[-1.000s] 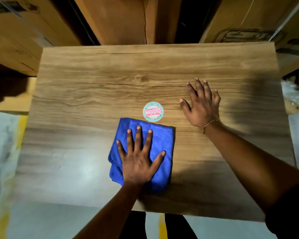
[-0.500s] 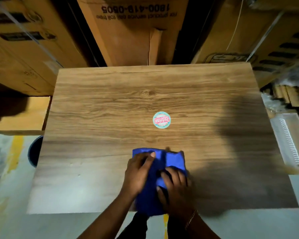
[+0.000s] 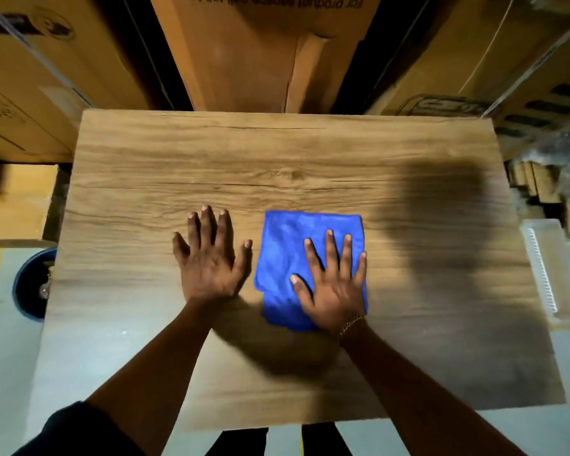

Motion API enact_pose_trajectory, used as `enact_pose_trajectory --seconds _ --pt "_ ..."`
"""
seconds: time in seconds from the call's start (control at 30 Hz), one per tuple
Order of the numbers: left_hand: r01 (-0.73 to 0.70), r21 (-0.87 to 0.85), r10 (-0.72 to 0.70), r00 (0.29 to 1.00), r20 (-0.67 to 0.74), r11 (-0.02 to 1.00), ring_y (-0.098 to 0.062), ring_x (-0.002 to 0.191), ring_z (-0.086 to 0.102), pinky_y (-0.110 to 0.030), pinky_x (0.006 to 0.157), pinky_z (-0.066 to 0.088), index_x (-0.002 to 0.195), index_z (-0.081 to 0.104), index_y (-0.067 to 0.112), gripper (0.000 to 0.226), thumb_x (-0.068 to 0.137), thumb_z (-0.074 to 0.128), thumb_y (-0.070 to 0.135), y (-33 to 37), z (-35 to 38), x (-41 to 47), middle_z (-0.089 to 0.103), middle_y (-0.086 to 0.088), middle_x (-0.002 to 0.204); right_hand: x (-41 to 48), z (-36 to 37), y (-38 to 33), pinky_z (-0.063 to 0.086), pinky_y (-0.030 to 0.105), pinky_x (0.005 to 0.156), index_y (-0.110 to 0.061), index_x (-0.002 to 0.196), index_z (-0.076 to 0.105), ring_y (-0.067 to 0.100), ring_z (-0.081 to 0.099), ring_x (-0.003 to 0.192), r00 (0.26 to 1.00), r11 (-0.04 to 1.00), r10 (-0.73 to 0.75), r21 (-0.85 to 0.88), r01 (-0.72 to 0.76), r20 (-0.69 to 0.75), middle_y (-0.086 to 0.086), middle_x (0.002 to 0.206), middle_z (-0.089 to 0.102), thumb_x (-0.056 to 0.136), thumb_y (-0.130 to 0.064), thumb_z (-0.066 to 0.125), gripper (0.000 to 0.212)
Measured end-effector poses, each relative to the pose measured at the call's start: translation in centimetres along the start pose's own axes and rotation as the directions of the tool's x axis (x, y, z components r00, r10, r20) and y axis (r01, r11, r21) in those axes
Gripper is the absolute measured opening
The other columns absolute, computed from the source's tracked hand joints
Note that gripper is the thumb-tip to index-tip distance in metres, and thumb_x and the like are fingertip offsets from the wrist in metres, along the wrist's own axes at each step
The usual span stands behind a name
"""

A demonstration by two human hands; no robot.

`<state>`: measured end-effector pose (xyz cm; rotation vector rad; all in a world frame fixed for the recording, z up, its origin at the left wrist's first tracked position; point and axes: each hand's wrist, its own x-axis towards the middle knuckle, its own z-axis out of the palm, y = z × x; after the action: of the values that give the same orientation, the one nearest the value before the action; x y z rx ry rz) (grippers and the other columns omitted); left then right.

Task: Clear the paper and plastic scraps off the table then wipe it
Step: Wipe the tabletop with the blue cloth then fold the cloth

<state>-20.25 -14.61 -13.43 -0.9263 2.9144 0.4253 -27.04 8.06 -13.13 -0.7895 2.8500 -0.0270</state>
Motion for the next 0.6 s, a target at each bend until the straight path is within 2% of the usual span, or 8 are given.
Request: enact_pose_trajectory --seconds 0.1,0.17,0.43,0.6 --pt "0.019 -0.014 -0.02 1.0 -0.018 1.0 -0.031 0.161 0.008 -0.062 0.125 0.008 0.164 0.026 0.026 0.076 0.099 0.035 0.065 0.1 -0.5 0.1 0.013 -0.008 0.174 6.0 -0.6 0.7 0.01 0.072 0.118 -0.035 0.162 0.016 0.044 -0.004 0.157 1.0 1.0 -0.006 -0.001 0.006 0.016 0.012 0.172 0.004 0.093 -0.078 0.023 0.081" --pt "0.028 0.0 -0.028 1.0 -0.004 1.0 -0.031 0.161 0.008 -0.062 0.125 0.009 0.164 0.026 0.027 0.077 0.098 0.035 0.065 0.3 -0.5 0.2 0.013 -0.008 0.174 10.5 -1.4 1.1 0.011 0.072 0.118 -0.038 0.161 0.013 0.044 -0.004 0.157 1.0 1.0 0.011 -0.01 -0.011 0.027 0.012 0.172 0.002 0.09 -0.084 0.014 0.085" --pt "0.033 0.029 -0.033 0.999 0.013 0.999 -0.03 0.161 0.006 -0.062 0.123 0.012 0.163 0.028 0.027 0.077 0.097 0.039 0.065 0.1 -0.3 0.3 0.015 -0.008 0.174 26.9 -4.3 2.3 0.003 0.065 0.123 -0.037 0.16 0.022 0.046 0.003 0.156 0.991 0.991 0.126 0.056 -0.124 -0.033 0.011 0.171 0.011 0.087 -0.086 0.018 0.088" --pt "0.031 0.029 -0.031 0.999 0.007 0.999 -0.031 0.161 0.009 -0.062 0.122 0.013 0.162 0.029 0.026 0.078 0.095 0.04 0.063 0.0 -0.7 0.3 0.018 -0.01 0.173 30.9 -5.4 2.9 0.003 0.062 0.124 -0.036 0.157 0.032 0.044 0.011 0.155 0.994 0.993 0.107 0.042 -0.106 -0.017 0.009 0.166 0.029 0.088 -0.086 0.021 0.086"
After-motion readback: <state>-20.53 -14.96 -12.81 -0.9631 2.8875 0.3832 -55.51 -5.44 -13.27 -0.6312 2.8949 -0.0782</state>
